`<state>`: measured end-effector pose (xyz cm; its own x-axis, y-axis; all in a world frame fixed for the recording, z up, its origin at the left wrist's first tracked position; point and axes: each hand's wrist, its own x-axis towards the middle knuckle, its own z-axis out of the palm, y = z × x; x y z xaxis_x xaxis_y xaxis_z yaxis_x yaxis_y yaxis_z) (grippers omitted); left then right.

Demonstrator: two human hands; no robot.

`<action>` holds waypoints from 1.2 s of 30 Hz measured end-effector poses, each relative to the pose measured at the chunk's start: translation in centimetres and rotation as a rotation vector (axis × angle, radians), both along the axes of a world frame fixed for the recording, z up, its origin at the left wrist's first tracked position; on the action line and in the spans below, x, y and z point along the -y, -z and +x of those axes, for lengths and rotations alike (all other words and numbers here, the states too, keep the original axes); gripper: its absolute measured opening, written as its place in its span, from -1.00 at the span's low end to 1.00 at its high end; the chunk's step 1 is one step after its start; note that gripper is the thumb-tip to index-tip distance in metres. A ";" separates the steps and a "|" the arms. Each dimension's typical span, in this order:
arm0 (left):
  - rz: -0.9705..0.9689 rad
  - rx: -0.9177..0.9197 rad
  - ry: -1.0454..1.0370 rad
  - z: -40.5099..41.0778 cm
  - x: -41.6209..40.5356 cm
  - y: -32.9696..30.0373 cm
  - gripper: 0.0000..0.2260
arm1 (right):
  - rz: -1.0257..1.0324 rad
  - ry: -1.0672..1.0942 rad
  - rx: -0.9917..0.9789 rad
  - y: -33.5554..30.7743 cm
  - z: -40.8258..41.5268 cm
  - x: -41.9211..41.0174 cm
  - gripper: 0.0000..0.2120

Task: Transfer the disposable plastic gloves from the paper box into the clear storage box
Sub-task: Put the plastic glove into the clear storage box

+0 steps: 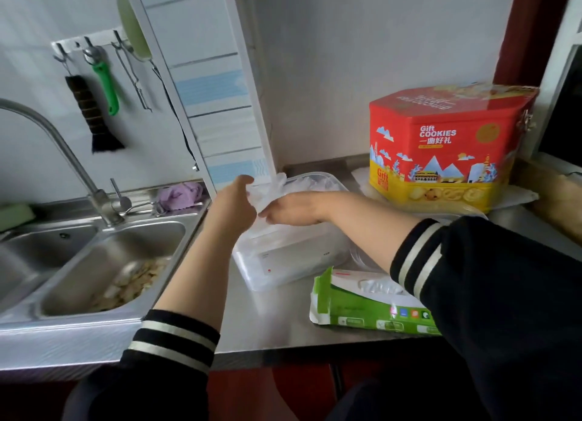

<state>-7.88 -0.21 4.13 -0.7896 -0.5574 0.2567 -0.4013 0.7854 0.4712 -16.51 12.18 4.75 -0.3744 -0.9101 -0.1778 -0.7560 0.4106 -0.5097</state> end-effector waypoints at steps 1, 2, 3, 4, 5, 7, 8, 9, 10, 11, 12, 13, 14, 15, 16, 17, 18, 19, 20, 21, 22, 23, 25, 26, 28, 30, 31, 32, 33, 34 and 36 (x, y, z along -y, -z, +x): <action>-0.099 0.049 -0.003 0.1 0.3 0.2 -0.47 | 0.022 0.011 0.020 0.3 -0.5 1.1 -0.42; -0.193 0.103 0.000 0.2 0.5 0.5 -0.50 | 0.067 0.042 0.023 0.7 -1.0 1.8 -0.29; -0.275 0.164 0.008 0.3 0.6 0.6 -0.54 | 0.114 0.078 0.022 1.4 -2.0 2.5 -0.18; -0.341 0.226 0.024 0.3 0.8 0.7 -0.61 | 0.152 0.106 0.026 1.9 -2.6 3.0 -0.15; -0.388 0.292 0.045 0.3 0.9 0.7 -0.67 | 0.178 0.116 0.038 1.9 -2.4 2.9 -0.22; -0.442 0.406 0.079 0.3 1.1 0.6 -0.78 | 0.163 0.084 0.090 1.5 -1.9 2.2 -0.50; -0.460 0.440 0.090 0.3 1.1 0.6 -0.81 | 0.109 0.083 0.112 1.3 -1.9 2.0 -0.59; -0.477 0.460 0.095 0.2 1.1 0.5 -0.82 | 0.016 0.094 0.137 1.0 -2.0 1.7 -0.64; -0.495 0.474 0.099 0.2 1.1 0.6 -0.82 | -0.091 0.141 0.183 0.7 -2.2 1.5 -0.67; -0.511 0.479 0.098 0.1 1.2 0.5 -0.81 | -0.211 0.209 0.241 0.4 -2.4 1.4 -0.71; -0.521 0.480 0.097 0.0 1.2 0.6 -0.81 | -0.321 0.289 0.283 -0.1 -2.5 1.0 -0.74; -0.527 0.482 0.092 0.0 1.3 0.6 -0.80 | -0.429 0.369 0.313 -0.4 -2.8 0.6 -0.77; -0.527 0.483 0.091 -0.1 1.3 0.6 -0.81 | -0.536 0.439 0.347 -0.7 -3.0 0.0 -0.80; -0.523 0.483 0.092 -0.1 1.3 0.6 -0.81 | -0.642 0.492 0.381 -1.1 -3.2 -0.8 -0.83; -0.519 0.482 0.100 -0.2 1.2 0.6 -0.81 | -0.739 0.536 0.406 -1.2 -3.4 -1.8 -0.84; -0.516 0.470 0.104 -0.2 1.2 0.6 -0.82 | -0.834 0.567 0.415 -1.4 -3.3 -2.9 -0.83; -0.512 0.458 0.105 -0.2 1.0 0.5 -0.83 | -0.919 0.591 0.408 -1.4 -3.2 -4.0 -0.82; -0.505 0.448 0.106 -0.2 0.8 0.4 -0.85 | -0.997 0.616 0.402 -1.3 -3.0 -5.3 -0.81; -0.502 0.437 0.102 0.0 0.7 0.0 -0.86 | -1.050 0.635 0.391 -1.2 -2.7 -6.5 -0.79; -0.506 0.428 0.096 0.1 0.7 -0.3 -0.85 | -1.064 0.645 0.381 -0.9 -2.2 -7.8 -0.79; -0.513 0.408 0.084 0.4 0.6 -0.7 -0.84 | -1.043 0.636 0.369 -0.6 -1.6 -8.9 -0.81; -0.521 0.374 0.073 0.6 0.5 -1.1 -0.81 | -0.988 0.609 0.359 -0.2 -0.9 -10.1 -0.83; -0.538 0.240 0.062 1.1 -0.4 -1.6 -0.77 | -0.775 0.527 0.324 1.2 0.4 -12.3 -0.86; -0.548 0.144 0.069 1.3 -1.3 -1.6 -0.75 | -0.633 0.491 0.278 2.1 1.0 -13.3 -0.84; -0.584 -0.115 0.096 2.0 -3.6 -1.4 -0.70 | -0.330 0.454 0.138 4.2 2.0 -14.6 -0.78; -0.568 -0.378 0.169 2.7 -6.5 -0.4 -0.68 | -0.093 0.477 0.023 6.1 3.0 -15.3 -0.74; -0.509 -0.473 0.233 2.9 -8.1 0.7 -0.70 | -0.050 0.506 -0.012 6.8 3.5 -15.4 -0.73; -0.431 -0.519 0.311 3.2 -9.6 2.1 -0.72 | -0.060 0.541 -0.031 7.3 3.9 -15.5 -0.74; -0.341 -0.511 0.396 3.5 -11.0 3.9 -0.75 | -0.091 0.576 -0.036 7.5 4.2 -15.6 -0.76; -0.247 -0.452 0.476 3.6 -12.2 5.8 -0.75 | -0.119 0.602 -0.042 7.8 4.4 -15.6 -0.79; -0.091 -0.241 0.585 3.4 -13.8 9.3 -0.62 | -0.121 0.620 -0.117 8.0 4.7 -15.7 -0.88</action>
